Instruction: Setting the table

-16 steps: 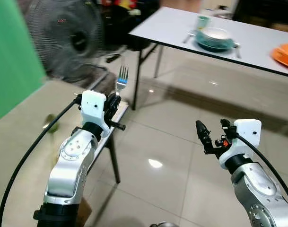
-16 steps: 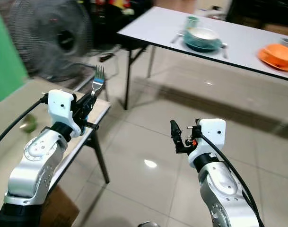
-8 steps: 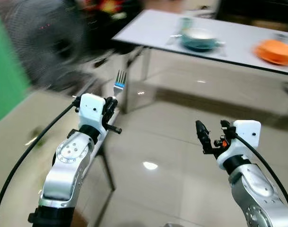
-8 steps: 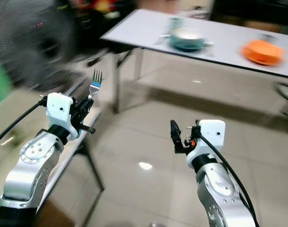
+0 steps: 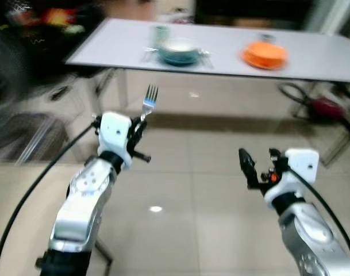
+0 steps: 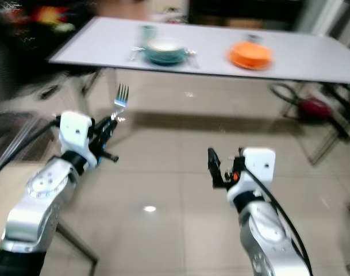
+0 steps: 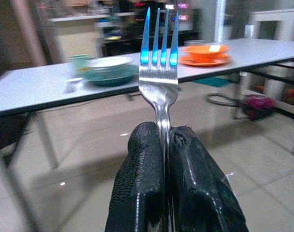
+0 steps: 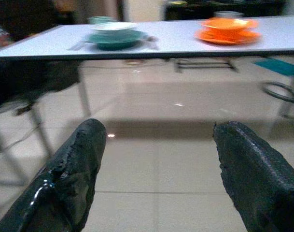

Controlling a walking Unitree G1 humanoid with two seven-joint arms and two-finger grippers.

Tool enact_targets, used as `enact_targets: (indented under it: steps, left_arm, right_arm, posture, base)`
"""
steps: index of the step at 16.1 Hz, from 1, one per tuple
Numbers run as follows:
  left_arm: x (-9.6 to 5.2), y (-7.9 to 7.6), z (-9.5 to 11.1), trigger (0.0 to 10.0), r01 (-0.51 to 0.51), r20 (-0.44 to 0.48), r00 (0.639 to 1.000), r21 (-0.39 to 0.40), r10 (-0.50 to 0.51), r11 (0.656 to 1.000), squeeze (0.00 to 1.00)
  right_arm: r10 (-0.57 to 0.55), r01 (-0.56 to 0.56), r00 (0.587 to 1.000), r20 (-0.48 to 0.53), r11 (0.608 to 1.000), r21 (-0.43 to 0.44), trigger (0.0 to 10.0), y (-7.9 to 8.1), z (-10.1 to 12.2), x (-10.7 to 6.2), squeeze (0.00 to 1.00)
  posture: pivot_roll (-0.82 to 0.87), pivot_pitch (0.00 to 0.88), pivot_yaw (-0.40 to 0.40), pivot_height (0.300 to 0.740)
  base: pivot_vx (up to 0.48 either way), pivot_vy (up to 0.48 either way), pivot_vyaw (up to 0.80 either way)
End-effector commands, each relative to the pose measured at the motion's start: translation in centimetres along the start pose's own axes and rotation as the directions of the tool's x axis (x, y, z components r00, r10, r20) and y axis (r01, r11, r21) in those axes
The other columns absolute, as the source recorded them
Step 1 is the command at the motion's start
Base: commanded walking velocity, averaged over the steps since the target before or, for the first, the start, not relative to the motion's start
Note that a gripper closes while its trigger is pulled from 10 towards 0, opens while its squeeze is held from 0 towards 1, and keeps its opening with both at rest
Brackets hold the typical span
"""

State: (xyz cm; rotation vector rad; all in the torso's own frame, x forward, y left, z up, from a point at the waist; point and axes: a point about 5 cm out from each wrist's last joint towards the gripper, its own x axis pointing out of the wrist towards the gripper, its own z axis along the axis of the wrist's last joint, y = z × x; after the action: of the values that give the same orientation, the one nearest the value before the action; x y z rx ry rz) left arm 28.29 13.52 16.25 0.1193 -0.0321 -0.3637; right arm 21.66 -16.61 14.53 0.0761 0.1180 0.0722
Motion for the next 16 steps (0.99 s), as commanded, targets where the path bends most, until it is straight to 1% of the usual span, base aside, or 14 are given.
enact_targets:
  steps: [1,11,16]
  left_arm:
    - [0.26,-0.78,0.52,10.0,0.036,0.019,0.999,-0.003,-0.036,0.999,0.0]
    - [0.14,-1.09,0.4,10.0,0.058,0.018,0.998,-0.015,-0.057,0.998,0.0]
    - [0.34,-1.31,0.65,10.0,0.06,0.031,0.998,-0.019,-0.06,0.998,0.0]
  right_arm:
    - [-0.018,0.018,1.0,0.016,1.0,-0.011,10.0,-0.34,0.35,-0.15,0.0]
    - [-0.024,0.024,0.999,0.022,1.0,-0.011,10.0,-0.34,0.37,-0.38,0.0]
    - [-0.024,0.025,0.999,0.024,1.0,-0.017,10.0,-0.47,0.54,-0.34,0.0]
  posture:
    - [-0.18,0.0,-0.015,0.74]
    - [-0.19,0.0,-0.014,0.74]
    - [-0.19,0.0,-0.018,0.74]
  base:
    - [0.296,0.0,-0.78]
    - [0.309,0.0,-0.75]
    - [0.337,0.0,0.0]
